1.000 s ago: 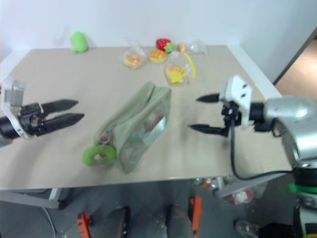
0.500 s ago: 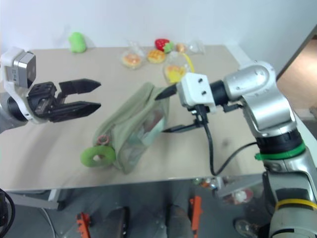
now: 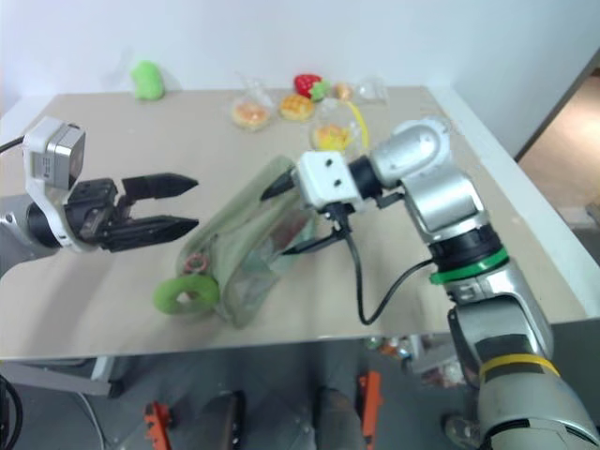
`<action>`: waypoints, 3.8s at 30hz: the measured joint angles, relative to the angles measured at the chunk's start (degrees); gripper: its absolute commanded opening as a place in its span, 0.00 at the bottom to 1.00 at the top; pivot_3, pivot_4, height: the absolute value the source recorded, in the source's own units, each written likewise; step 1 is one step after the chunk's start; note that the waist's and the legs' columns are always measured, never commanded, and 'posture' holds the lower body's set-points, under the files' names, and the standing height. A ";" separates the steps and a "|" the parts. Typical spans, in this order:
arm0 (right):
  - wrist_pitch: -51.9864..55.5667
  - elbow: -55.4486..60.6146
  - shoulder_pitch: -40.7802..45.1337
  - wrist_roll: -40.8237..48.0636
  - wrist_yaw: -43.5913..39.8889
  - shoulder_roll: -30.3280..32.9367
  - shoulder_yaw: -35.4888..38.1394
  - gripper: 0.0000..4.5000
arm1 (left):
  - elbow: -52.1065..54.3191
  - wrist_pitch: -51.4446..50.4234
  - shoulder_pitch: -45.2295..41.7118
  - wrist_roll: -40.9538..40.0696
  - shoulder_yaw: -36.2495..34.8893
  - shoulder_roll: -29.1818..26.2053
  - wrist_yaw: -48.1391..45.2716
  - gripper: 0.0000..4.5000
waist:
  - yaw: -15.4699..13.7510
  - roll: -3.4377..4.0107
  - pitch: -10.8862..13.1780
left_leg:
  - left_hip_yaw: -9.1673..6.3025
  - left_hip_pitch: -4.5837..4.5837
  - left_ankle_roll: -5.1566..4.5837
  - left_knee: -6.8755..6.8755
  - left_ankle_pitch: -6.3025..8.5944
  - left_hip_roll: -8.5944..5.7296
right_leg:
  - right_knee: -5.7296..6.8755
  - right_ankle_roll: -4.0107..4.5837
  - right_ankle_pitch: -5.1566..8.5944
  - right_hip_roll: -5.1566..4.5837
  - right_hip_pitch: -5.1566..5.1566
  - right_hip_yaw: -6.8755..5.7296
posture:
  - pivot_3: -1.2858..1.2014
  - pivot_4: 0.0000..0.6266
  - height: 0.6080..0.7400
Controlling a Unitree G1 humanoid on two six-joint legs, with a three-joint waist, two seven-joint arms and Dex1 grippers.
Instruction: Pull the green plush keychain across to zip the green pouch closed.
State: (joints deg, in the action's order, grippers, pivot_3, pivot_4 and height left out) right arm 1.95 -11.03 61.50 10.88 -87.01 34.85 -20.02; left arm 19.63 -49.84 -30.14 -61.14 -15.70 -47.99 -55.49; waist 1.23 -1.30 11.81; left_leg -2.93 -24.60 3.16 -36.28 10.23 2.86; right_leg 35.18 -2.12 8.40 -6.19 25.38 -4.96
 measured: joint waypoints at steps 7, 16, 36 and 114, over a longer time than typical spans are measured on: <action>-3.43 -3.91 0.00 -2.36 0.08 -2.14 -0.06 0.58 | 1.74 1.12 -0.19 2.18 1.37 -1.00 -0.44 1.00 | -0.02 0.00 0.00 | -0.03 0.01 0.02 0.01 -0.01 0.06 | 0.02 0.00 -0.01 0.23 0.00 0.24 | 0.52 0.24 1.00; -7.72 -8.78 0.73 -5.06 1.12 -2.86 -0.05 0.06 | -1.53 2.15 -0.19 3.16 0.79 -1.38 -0.88 1.00 | 0.00 0.00 0.00 | -0.09 0.02 0.02 0.01 -0.01 0.08 | 0.02 0.03 0.01 0.41 -0.01 0.44 | 0.52 0.24 1.00; 2.19 -20.38 15.20 -17.63 2.13 -2.05 -1.93 0.06 | -3.20 3.83 2.20 -0.22 -5.24 4.04 5.24 1.00 | 0.03 0.01 0.00 | -0.05 0.06 0.04 0.08 -0.07 0.08 | 0.06 0.02 0.00 1.12 0.06 1.57 | 0.52 0.24 1.00; 19.38 -14.09 -4.61 0.71 16.14 0.96 13.13 0.47 | -9.26 4.63 2.70 2.69 -4.70 -0.76 2.66 1.00 | 1.33 -0.13 -0.04 | 0.35 0.30 -0.12 0.56 -0.20 0.16 | 0.50 0.15 0.15 1.95 0.53 3.13 | 0.52 0.24 1.00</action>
State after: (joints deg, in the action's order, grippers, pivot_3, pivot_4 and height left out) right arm 21.33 -25.12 56.88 11.59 -70.88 35.81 -6.90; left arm 10.37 -45.21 -27.45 -58.45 -20.40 -48.76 -52.83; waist 2.56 -1.43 11.77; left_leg -2.58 -24.30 3.04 -35.72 10.04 3.02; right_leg 35.68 -1.97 8.55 -4.24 25.91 -1.83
